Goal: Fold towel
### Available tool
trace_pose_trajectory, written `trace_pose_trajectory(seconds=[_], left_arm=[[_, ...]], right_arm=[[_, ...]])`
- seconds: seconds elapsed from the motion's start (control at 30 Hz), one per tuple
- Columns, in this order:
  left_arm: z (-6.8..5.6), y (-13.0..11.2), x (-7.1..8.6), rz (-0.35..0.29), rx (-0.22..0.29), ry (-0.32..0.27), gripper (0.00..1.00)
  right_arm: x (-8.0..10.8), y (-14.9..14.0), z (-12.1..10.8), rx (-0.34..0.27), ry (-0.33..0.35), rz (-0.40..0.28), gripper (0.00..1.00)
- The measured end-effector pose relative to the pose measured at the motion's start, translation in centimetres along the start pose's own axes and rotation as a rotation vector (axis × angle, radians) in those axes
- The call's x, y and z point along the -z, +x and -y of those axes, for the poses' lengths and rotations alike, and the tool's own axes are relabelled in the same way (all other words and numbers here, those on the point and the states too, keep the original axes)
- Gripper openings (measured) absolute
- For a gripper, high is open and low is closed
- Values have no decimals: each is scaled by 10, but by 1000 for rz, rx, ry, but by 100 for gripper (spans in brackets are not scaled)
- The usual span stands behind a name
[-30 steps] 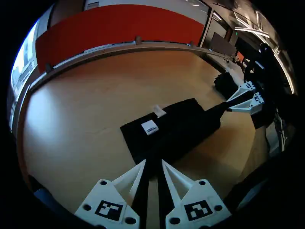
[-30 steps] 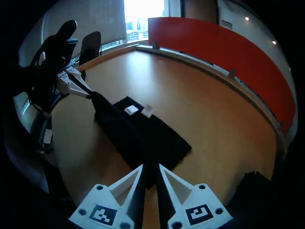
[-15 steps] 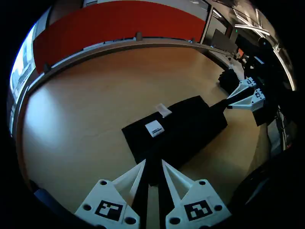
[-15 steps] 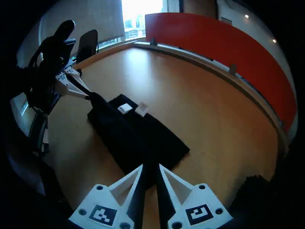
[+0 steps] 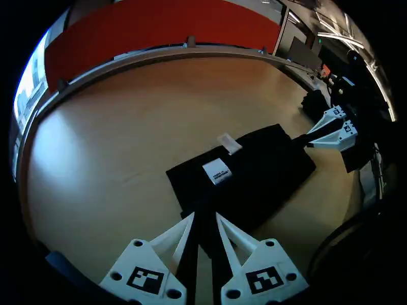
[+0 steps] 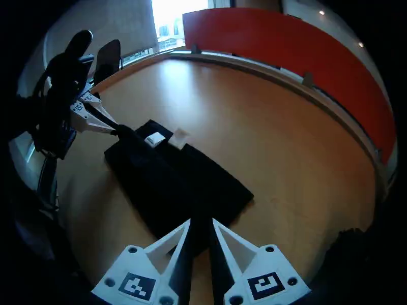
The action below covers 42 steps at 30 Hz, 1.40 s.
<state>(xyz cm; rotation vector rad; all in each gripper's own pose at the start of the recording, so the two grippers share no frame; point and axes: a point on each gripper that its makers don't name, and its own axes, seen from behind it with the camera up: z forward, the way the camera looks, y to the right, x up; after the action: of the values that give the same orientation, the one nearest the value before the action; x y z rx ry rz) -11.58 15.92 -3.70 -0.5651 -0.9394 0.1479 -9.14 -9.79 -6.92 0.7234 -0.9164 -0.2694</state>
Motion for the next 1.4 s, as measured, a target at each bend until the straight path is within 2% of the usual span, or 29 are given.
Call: trace_pose_trajectory(seconds=[0.27,0.5,0.7,0.9,0.97,1.07,1.27,1.4], left_arm=[[2,-1,-12,7,14,8,14],[8,-4,-17,23,9,29,24],[13,-4,-18,25,7,41,30],[18,-1,-21,23,-6,59,34],[19,-1,-22,25,-17,66,35],[20,1,-23,25,-32,74,37],[22,8,-23,20,-52,80,49],[29,15,-22,7,-62,100,55]], right_arm=[[-10,-4,-5,-22,-14,3,18],[-16,-5,-11,-33,-34,0,24],[-20,-3,-18,-56,-53,-7,36],[-21,-5,-25,-56,-75,-3,56],[-21,-5,-28,-51,-84,-1,60],[-22,-5,-31,-49,-93,2,61],[-23,-2,-41,-49,-124,0,66],[-24,2,-46,-49,-136,-5,67]])
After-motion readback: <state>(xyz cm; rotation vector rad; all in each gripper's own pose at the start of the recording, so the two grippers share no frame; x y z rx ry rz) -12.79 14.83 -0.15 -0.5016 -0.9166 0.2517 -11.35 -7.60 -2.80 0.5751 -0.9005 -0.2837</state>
